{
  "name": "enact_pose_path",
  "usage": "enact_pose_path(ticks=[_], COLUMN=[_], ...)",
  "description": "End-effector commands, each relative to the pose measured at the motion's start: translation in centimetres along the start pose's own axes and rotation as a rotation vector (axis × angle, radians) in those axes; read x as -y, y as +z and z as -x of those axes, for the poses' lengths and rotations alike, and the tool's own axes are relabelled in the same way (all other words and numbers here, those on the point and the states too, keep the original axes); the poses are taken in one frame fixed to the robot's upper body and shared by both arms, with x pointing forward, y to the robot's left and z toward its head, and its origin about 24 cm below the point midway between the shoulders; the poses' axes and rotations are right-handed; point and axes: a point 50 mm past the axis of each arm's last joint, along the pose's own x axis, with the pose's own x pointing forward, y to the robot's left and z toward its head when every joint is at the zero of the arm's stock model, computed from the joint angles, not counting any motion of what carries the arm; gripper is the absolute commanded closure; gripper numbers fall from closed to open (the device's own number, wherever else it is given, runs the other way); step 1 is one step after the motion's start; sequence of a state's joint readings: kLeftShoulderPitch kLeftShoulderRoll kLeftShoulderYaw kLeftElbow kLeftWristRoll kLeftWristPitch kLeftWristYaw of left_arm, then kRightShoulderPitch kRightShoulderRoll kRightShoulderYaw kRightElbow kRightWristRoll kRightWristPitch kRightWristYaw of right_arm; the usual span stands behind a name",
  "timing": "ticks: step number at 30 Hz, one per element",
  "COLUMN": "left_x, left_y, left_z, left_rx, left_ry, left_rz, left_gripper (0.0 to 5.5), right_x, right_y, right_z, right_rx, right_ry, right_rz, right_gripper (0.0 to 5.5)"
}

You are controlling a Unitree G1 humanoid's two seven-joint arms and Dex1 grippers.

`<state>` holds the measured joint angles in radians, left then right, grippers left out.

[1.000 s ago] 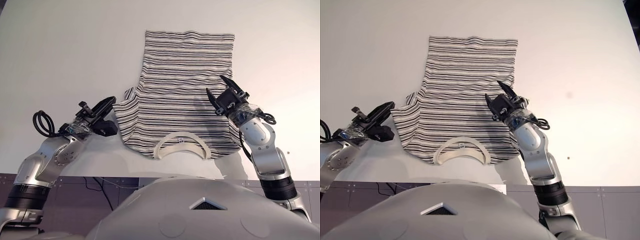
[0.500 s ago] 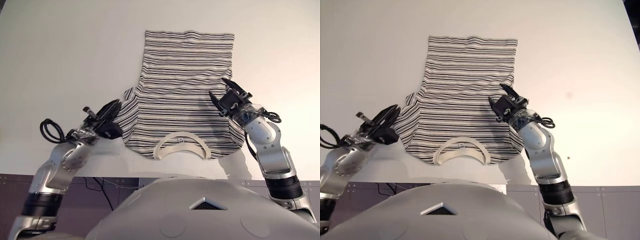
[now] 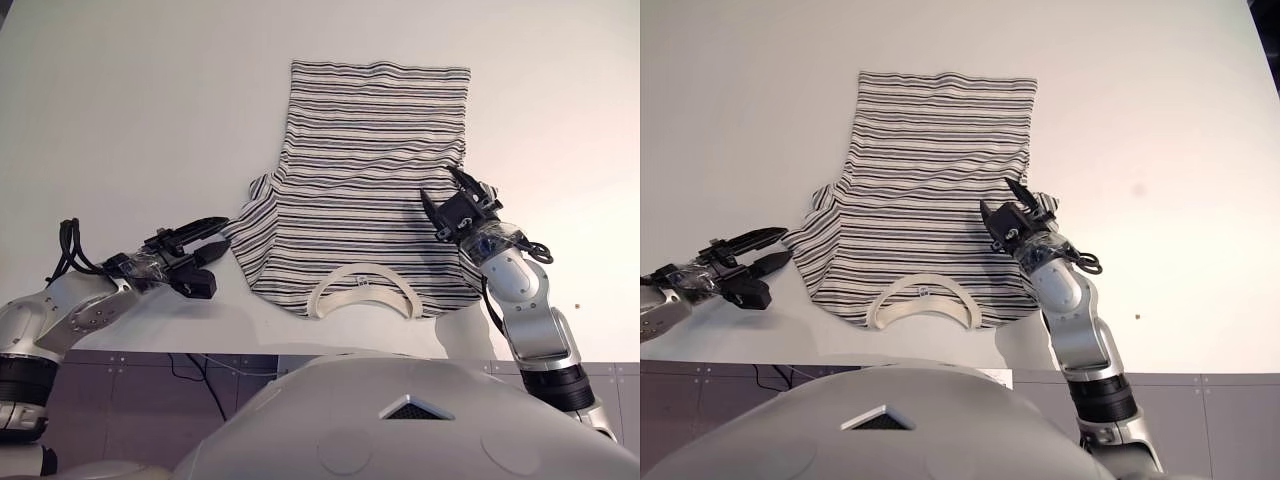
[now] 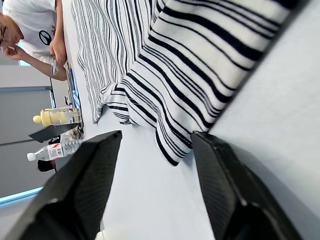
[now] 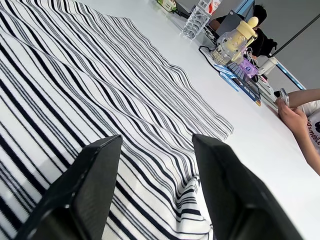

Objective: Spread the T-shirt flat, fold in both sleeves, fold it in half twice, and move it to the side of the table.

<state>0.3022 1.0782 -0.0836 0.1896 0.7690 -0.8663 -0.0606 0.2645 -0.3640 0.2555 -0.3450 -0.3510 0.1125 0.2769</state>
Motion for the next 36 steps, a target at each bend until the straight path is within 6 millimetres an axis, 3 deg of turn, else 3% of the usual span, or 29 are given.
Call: enact_pose_path(ticks=[1,3,5,8,14,21,36], left_x=[1.1,-0.6,-1.1,0.0,2.6,1.9,1.7], left_y=[-0.6,-0.3,-0.1,0.2,-1.0,-0.3,-0.2], left_z=[1.1,1.2,1.4,2.0,1.8,0.0,-1.2], left_rx=[-0.009,0.025,0.036,0.04,-0.038,-0.016,-0.01], left_ry=[-0.105,0.054,0.113,0.064,-0.154,-0.112,-0.1], left_rz=[-0.009,-0.013,-0.005,0.014,-0.006,0.008,-0.037], left_gripper=[2.81,2.81,2.81,2.81,2.81,2.81,2.81], right_x=[0.1,-0.1,-0.3,-0.4,-0.3,0.2,0.3], right_y=[0.0,0.0,0.0,-0.1,-0.1,0.2,0.5], right_z=[0.2,0.3,0.3,0.3,0.3,-0.1,-1.0], right_rx=[-0.003,-0.005,-0.007,-0.009,-0.01,0.015,0.033], right_ry=[-0.024,-0.027,-0.026,-0.025,-0.024,-0.004,-0.011], right_rz=[-0.002,-0.007,-0.011,-0.014,-0.01,0.009,-0.004], right_gripper=[2.92,2.92,2.92,2.92,2.92,2.92,2.92])
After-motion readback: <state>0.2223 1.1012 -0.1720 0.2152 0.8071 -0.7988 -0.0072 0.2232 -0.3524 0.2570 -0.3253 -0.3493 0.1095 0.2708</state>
